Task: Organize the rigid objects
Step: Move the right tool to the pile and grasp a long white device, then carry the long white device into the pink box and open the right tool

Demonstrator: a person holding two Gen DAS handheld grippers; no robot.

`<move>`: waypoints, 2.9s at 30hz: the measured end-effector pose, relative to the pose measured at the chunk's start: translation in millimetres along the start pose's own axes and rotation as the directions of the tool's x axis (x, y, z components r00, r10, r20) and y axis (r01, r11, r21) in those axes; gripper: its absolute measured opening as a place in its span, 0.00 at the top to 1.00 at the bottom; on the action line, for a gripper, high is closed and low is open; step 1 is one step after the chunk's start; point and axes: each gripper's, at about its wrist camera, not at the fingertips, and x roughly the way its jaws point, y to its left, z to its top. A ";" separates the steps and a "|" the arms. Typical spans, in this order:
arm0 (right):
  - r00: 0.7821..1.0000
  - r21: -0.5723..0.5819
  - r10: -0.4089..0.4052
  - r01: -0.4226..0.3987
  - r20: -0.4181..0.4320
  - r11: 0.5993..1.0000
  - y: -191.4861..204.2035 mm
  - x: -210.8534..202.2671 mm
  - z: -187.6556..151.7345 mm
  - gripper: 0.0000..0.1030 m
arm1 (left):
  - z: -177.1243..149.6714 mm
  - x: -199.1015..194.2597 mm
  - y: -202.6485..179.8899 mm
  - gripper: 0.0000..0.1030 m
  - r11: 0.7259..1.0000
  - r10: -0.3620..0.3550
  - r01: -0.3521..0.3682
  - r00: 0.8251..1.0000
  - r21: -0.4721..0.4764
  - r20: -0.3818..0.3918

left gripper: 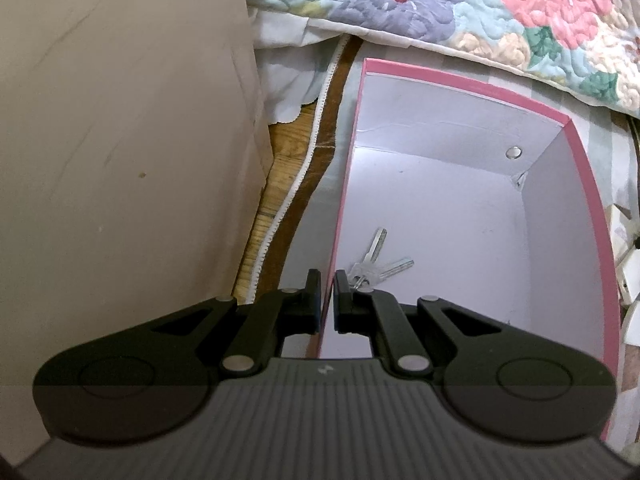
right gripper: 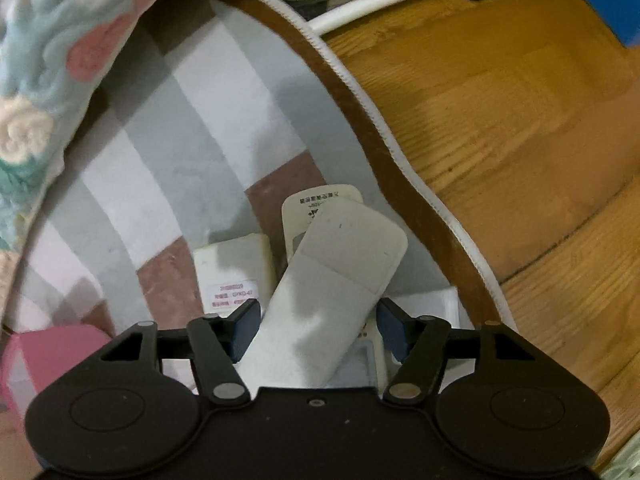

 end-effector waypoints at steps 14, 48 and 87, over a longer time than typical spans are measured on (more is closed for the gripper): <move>0.994 -0.396 -0.015 0.057 0.108 0.917 29.2 -2.3 -29.6 0.38 | -0.5 -0.8 -2.7 0.94 1.000 0.014 -0.014 1.000 0.011 0.005; 0.792 -0.766 0.413 0.104 0.450 0.635 75.0 -117.9 -150.1 0.43 | -1.4 -1.7 0.3 0.94 1.000 0.001 -0.001 1.000 -0.013 0.007; 0.934 -0.872 0.297 0.309 0.201 -0.380 288.5 -9.3 -230.1 0.43 | -6.2 -3.0 12.0 0.96 0.997 -0.066 0.067 0.998 -0.040 0.022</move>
